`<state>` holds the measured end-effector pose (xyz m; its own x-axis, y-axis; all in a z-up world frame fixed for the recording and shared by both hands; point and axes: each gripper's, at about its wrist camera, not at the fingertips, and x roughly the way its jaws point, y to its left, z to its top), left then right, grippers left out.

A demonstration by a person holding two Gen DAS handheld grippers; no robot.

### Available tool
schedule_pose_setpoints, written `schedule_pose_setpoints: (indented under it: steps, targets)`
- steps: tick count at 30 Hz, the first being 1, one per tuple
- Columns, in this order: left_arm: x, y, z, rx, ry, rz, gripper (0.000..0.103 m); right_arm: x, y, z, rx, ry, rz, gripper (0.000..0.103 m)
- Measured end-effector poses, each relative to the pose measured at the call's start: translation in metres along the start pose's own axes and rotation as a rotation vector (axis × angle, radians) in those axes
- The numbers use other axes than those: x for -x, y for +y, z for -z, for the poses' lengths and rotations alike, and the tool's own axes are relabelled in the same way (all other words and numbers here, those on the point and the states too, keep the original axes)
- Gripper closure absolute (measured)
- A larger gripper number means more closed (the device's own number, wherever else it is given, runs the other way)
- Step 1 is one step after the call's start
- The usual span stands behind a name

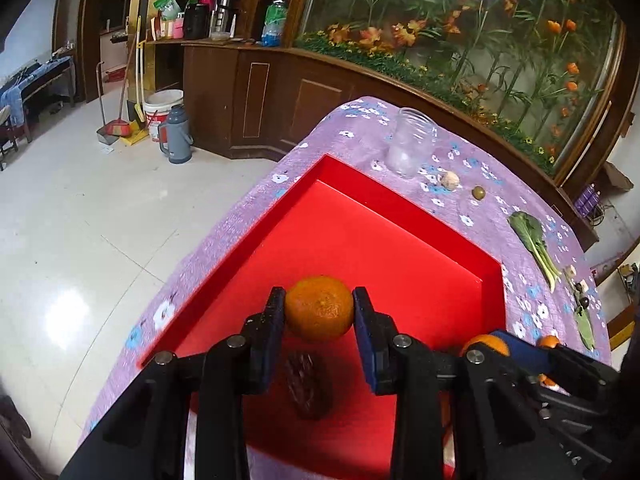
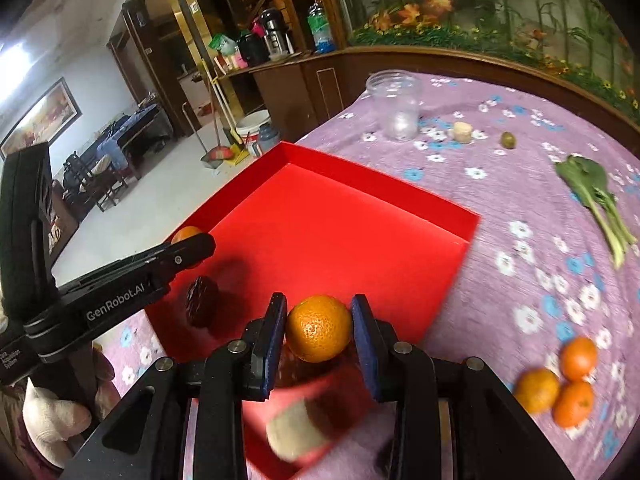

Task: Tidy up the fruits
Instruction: 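Carry both oranges over the red tray and open both tools, then move both tools back to the remaining oranges on the cloth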

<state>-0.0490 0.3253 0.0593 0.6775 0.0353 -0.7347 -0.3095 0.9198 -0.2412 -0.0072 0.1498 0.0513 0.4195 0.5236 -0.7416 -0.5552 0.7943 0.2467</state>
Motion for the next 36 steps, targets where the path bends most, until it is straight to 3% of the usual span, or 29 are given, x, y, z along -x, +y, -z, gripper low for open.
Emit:
schedule_pose_setpoints:
  steps: [12,14,16,17,25,36]
  targets:
    - [-0.020,0.002,-0.007,0.015,0.041,0.020,0.069,-0.037,-0.010,-0.011,-0.045,0.041,-0.037,0.064]
    - [-0.016,0.001,-0.007,0.016,0.034,0.014,0.059,-0.036,-0.010,-0.012,-0.066,0.038,-0.044,0.064]
    - [-0.009,-0.002,-0.006,0.012,0.022,0.008,0.044,-0.035,-0.012,-0.013,-0.077,0.037,-0.063,0.054]
    - [-0.006,-0.004,-0.006,0.008,0.016,0.002,0.042,-0.033,-0.011,-0.014,-0.075,0.027,-0.059,0.053]
    - [0.030,-0.032,0.010,-0.064,-0.027,-0.001,0.038,0.000,-0.014,-0.005,-0.077,-0.032,-0.042,0.053]
    - [0.064,-0.078,0.038,-0.170,-0.071,-0.015,0.036,0.060,-0.054,0.043,-0.203,-0.107,-0.005,0.048]
